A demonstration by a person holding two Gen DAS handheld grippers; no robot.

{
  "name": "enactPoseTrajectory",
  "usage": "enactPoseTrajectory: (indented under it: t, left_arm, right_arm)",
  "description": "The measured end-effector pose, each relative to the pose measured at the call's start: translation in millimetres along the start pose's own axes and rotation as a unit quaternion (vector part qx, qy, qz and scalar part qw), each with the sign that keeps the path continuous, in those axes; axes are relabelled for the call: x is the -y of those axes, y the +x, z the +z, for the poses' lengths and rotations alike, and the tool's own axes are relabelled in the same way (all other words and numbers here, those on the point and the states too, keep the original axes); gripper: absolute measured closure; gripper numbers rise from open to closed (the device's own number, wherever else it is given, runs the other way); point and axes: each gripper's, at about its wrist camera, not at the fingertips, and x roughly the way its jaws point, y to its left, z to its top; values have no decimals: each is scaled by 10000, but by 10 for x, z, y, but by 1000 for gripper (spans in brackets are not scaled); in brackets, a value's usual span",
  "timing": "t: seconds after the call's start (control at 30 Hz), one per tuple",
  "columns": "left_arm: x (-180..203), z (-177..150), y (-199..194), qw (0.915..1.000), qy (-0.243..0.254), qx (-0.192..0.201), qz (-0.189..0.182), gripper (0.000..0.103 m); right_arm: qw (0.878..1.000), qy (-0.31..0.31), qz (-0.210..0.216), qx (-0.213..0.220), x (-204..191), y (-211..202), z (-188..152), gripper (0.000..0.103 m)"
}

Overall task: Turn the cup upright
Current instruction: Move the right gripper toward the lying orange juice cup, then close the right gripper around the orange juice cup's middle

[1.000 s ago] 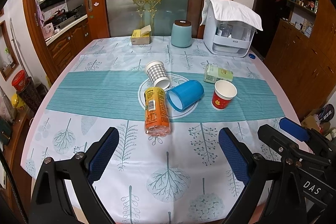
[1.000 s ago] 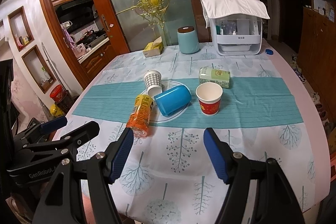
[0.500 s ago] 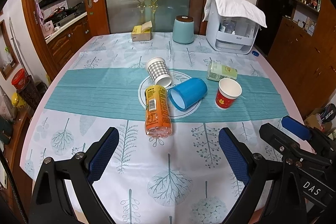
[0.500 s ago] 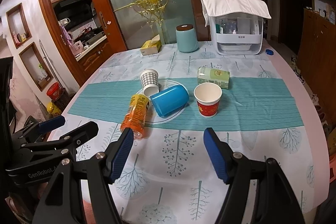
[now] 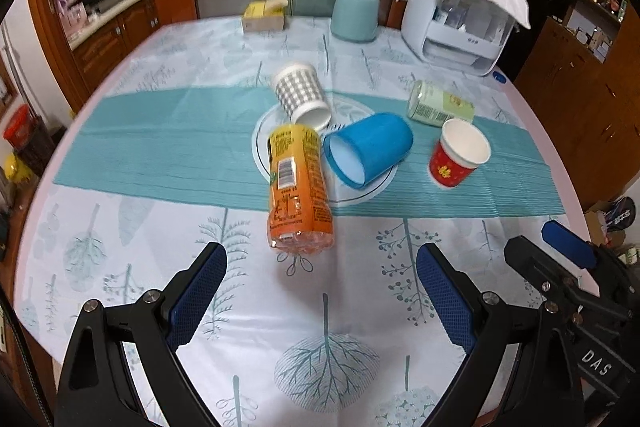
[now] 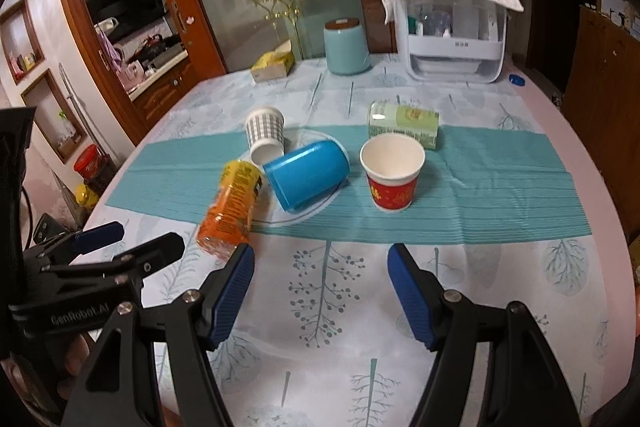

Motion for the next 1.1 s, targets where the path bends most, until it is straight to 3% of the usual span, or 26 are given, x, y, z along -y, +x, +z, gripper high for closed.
enactPoseTrajectory:
  t: [0.37,0.57,0.8,0.93,1.03,1.1]
  left_arm:
    - [-233,146,609,9985,-332,-429,-72,8]
    - [-258,321,945,9974,-272,-665,46,8]
    - [-297,478,1286,9950,-361,-926,3,9]
    - [-297,536,1435,9934,-324,-1101,-53,21]
    - [-302,557,1544,9902,-326,-1345,-168,42]
    - [-294,579,1590,9893,-335,-1402,-243,44]
  right_arm:
    - [9991,61,60,-419,81,549,-4,34]
    - [9960,266,303,-802,144,1016,99,34]
    - [9908,406,606,-1144,182,1433,135,41]
    - [9901,374,700,-1155,166,1498,147,42]
    - [9900,345,743,-1148,162,1505,153,43]
    - [9895,340,790,-1159,163,1501,148,45]
